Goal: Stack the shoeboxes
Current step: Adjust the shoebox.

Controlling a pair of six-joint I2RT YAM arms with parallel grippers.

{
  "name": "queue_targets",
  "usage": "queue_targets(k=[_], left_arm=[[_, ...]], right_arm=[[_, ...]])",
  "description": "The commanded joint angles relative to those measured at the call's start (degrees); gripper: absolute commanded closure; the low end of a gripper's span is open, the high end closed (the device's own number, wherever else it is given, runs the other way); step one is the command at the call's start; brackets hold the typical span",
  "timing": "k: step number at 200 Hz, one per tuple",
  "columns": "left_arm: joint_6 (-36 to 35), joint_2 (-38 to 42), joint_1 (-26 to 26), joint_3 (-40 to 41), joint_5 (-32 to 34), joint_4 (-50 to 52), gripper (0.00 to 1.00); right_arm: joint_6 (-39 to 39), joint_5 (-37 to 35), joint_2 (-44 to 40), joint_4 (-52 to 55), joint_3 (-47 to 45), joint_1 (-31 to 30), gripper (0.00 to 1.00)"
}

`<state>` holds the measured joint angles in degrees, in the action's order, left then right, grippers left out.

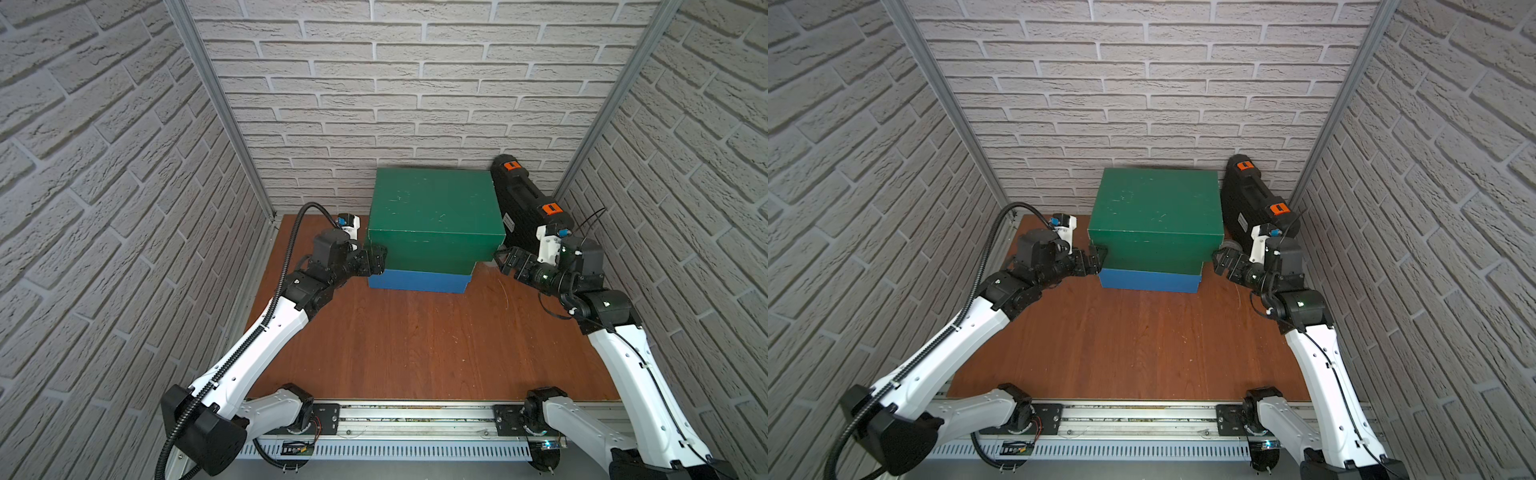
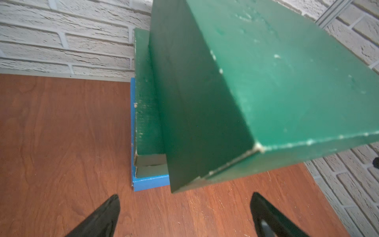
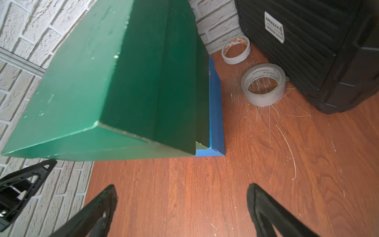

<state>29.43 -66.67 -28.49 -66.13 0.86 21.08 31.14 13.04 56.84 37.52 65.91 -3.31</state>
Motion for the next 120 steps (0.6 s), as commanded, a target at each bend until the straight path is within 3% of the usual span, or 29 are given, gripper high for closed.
queue_targets(k=[1,120], left_arm=[[-1.4,-0.7,1.6,-2.5,1.5,-1.1,0.02],[-1.5,-5.9,7.8,-6.3,-2.5,-0.7,0.02]], right_arm=[[-0.5,1.0,2.1,-5.4,0.4,-0.7,0.01],[-1.1,-1.2,13.2,-7.0,5.2,-3.8,0.01]])
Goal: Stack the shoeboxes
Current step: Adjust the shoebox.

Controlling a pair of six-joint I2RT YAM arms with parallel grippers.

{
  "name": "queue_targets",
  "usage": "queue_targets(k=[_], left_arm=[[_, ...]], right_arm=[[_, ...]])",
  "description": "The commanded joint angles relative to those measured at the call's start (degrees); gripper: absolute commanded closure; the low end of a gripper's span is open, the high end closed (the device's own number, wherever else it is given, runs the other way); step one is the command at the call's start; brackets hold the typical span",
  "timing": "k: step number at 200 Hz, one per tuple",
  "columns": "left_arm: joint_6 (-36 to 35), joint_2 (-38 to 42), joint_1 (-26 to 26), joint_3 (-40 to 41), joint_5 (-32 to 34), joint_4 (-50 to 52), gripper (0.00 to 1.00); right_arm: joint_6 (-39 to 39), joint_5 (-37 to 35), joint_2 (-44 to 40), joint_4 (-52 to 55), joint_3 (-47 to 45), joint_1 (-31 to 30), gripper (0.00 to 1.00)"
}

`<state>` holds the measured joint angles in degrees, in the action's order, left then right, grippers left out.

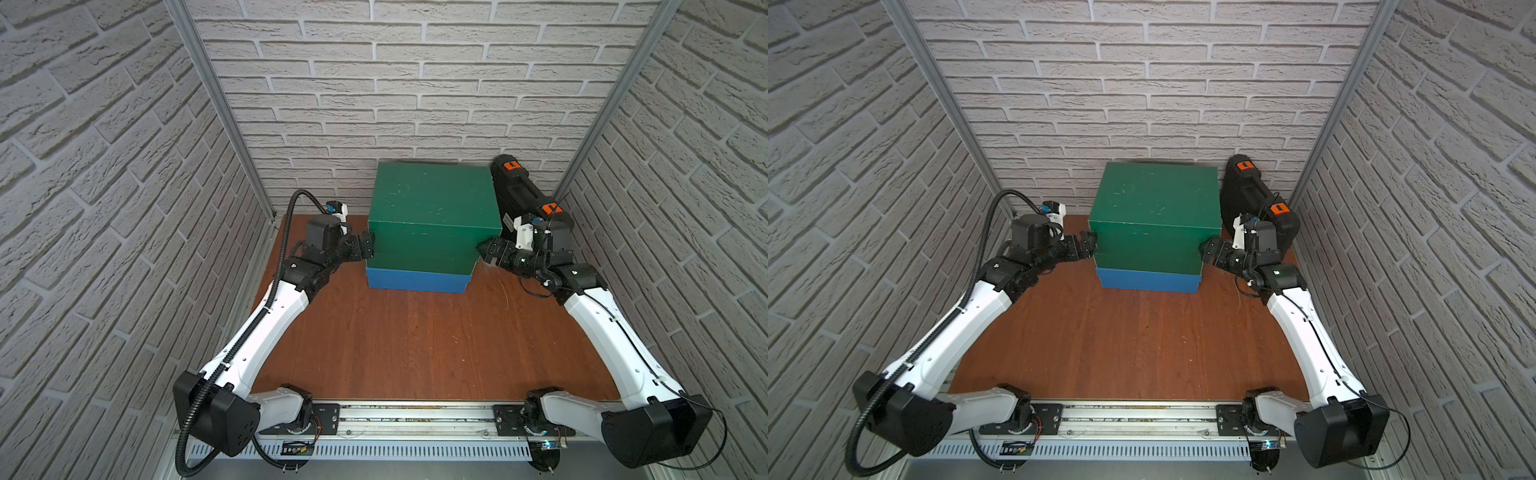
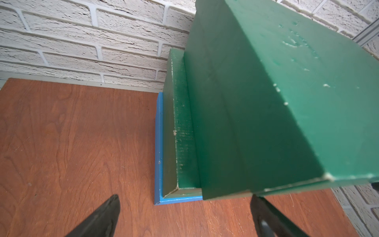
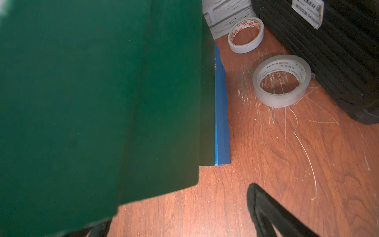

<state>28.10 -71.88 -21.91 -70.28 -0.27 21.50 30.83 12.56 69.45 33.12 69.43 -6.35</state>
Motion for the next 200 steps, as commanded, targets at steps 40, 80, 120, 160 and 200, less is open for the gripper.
queue_targets(k=[40,80,120,160,200], left_arm=[[-0.1,-1.8,2.4,-3.2,-2.3,-1.5,0.02],[0.3,-2.7,3.1,-3.8,-2.8,-0.8,0.02],[1.3,4.7,3.7,0.2,-3.5,-2.6,0.02],[9.2,10.4,12.7,0.9,-15.2,-9.7,0.02],[19.5,0.8,19.9,-5.7,-27.9,-17.3,0.02]], right_arm=[[-1.0,-1.4,0.3,-2.4,1.9,-1.5,0.01],[-1.2,-1.3,-0.3,-1.2,2.2,-1.8,0.01],[-2.5,-8.7,-9.5,4.6,4.6,-1.5,0.02],[-1.7,-6.1,-7.9,7.7,15.7,5.6,0.02],[0.8,-0.6,4.9,7.6,27.6,7.3,0.01]])
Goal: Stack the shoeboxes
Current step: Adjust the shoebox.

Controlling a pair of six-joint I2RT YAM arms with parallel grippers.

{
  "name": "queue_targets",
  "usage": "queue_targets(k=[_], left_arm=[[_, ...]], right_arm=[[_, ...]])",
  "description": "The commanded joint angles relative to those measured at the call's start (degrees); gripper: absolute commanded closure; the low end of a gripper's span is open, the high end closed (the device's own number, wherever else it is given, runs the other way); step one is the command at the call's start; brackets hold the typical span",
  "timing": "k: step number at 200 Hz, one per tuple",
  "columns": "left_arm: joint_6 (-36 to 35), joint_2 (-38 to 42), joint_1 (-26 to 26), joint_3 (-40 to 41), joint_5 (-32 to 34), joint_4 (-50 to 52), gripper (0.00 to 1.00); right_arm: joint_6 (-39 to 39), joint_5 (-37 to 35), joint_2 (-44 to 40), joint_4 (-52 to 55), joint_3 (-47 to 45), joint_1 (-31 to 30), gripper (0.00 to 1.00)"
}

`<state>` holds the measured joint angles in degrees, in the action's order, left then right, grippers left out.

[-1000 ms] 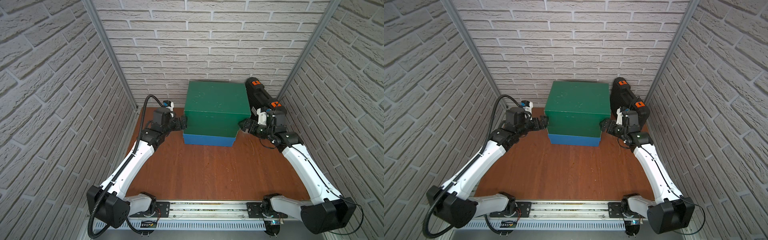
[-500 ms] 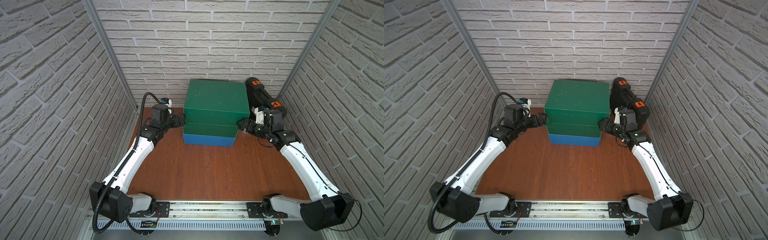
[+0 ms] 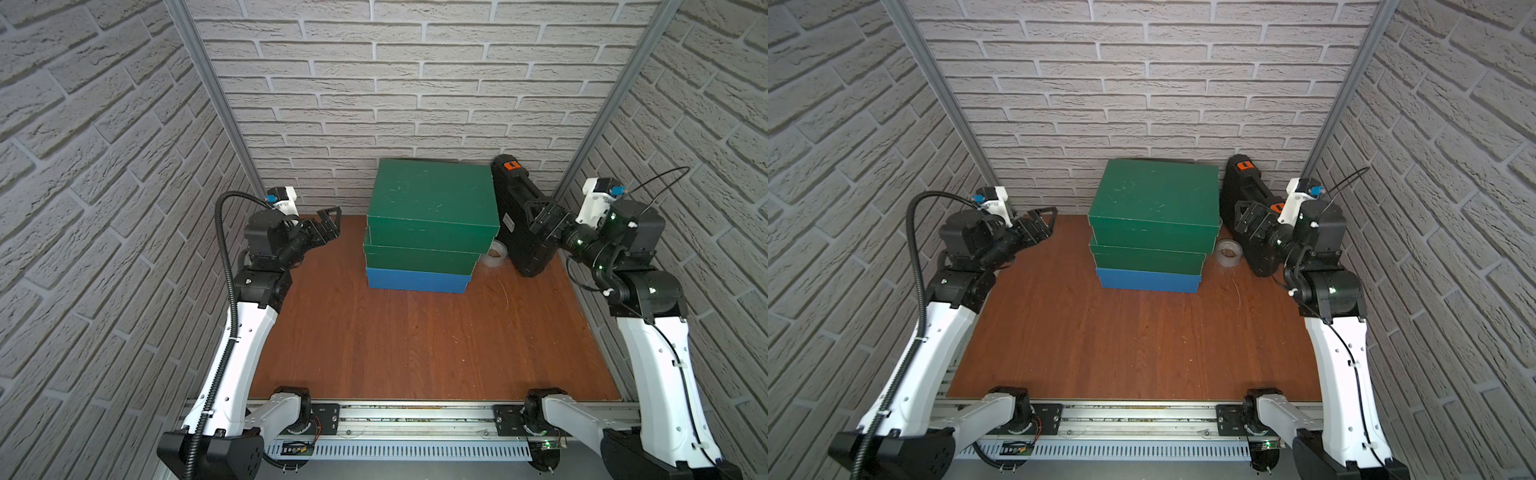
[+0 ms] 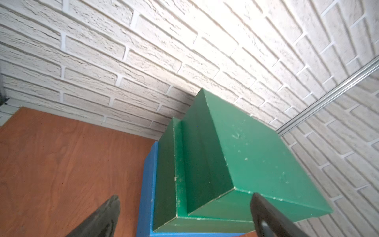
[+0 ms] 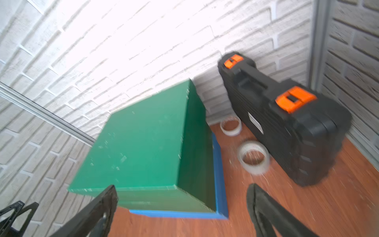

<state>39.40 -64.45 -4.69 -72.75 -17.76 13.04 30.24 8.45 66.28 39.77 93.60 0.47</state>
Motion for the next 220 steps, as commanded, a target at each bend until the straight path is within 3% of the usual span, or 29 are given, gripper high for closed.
queue_targets(k=[1,61,90,220], left_arm=[[8.5,-7.0,2.8,-3.4,-10.7,-9.0,0.02],[15.9,-21.6,3.2,-11.4,-17.8,-16.5,0.02],[17.1,-26.2,2.8,-13.1,-19.5,-18.2,0.02],[17.8,-29.9,0.6,-13.2,-21.4,-20.7,0.02]], right_arm=[[1.5,3.6,8.4,1.0,3.5,0.5,0.01],[3.3,7.8,20.9,-1.5,10.1,0.6,0.01],[4.6,13.7,25.8,-5.2,10.4,0.4,0.01],[5.1,13.5,34.3,-6.2,14.7,-5.8,0.01]])
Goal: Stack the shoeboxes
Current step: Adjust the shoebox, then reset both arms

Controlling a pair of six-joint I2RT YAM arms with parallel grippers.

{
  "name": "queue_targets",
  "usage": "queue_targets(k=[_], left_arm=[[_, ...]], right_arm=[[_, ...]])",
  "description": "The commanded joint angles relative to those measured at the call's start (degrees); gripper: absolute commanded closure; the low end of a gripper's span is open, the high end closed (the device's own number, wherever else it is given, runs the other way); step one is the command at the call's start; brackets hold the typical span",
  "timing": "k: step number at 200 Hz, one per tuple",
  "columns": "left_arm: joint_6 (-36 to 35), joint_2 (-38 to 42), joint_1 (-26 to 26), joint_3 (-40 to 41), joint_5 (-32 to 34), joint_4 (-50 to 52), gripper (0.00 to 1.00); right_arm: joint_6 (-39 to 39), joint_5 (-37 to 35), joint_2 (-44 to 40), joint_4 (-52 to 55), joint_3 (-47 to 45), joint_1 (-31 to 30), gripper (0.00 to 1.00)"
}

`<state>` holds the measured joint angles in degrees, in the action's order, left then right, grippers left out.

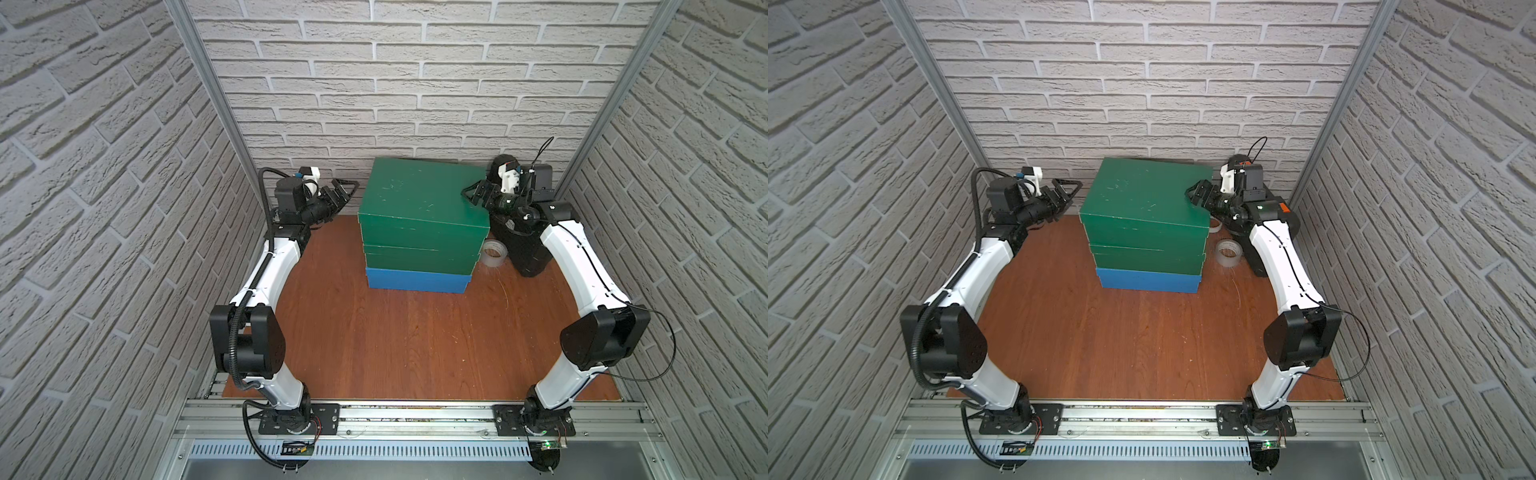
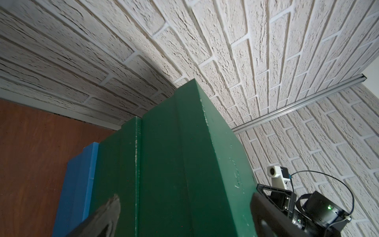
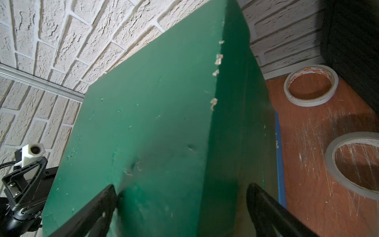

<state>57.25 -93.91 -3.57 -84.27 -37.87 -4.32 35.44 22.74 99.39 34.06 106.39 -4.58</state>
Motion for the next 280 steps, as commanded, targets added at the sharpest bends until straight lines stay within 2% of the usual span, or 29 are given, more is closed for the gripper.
queue_targets(k=[1,86,139,160,196,218,234,254,268,280], left_arm=[[0.0,-0.5,-0.6,-1.7,-1.4,-3.3,0.02],[-0.7,0.7,-4.9,0.3,-3.4,-5.8,0.02],[0.6,4.1,-5.1,4.8,-3.1,-7.8,0.02],[-0.4,5.1,-4.5,5.2,-2.2,-5.4,0.02],[-3.1,9.6,0.2,9.2,-0.1,-2.3,0.02],[-9.4,16.7,3.6,15.1,7.8,2.6,0.02],[-15.8,21.7,4.4,19.9,18.7,5.9,0.02],[-23.9,25.5,4.9,27.9,27.8,4.8,0.02],[-26.8,26.2,5.1,32.9,36.8,4.8,0.02],[-29.3,26.0,5.1,38.3,42.5,1.6,0.02]], right_arm=[[-0.1,-0.8,1.2,-0.4,2.0,-0.8,0.01],[-2.8,-6.5,-1.8,4.7,5.5,-0.5,0.01],[-3.7,-7.9,-4.8,7.8,5.8,0.6,0.01],[-4.1,-8.5,-7.7,8.4,4.0,1.4,0.01],[-4.1,-11.0,-16.7,9.5,-3.2,5.2,0.01],[-3.5,-18.8,-26.6,7.5,-15.6,7.7,0.01],[-4.2,-26.5,-33.9,3.8,-26.7,7.9,0.01],[-14.0,-26.6,-41.5,-5.6,-41.9,7.6,0.01],[-15.3,-31.7,-43.8,-7.7,-50.1,7.6,0.01],[-16.2,-33.3,-43.8,-10.6,-55.9,7.4,0.01]])
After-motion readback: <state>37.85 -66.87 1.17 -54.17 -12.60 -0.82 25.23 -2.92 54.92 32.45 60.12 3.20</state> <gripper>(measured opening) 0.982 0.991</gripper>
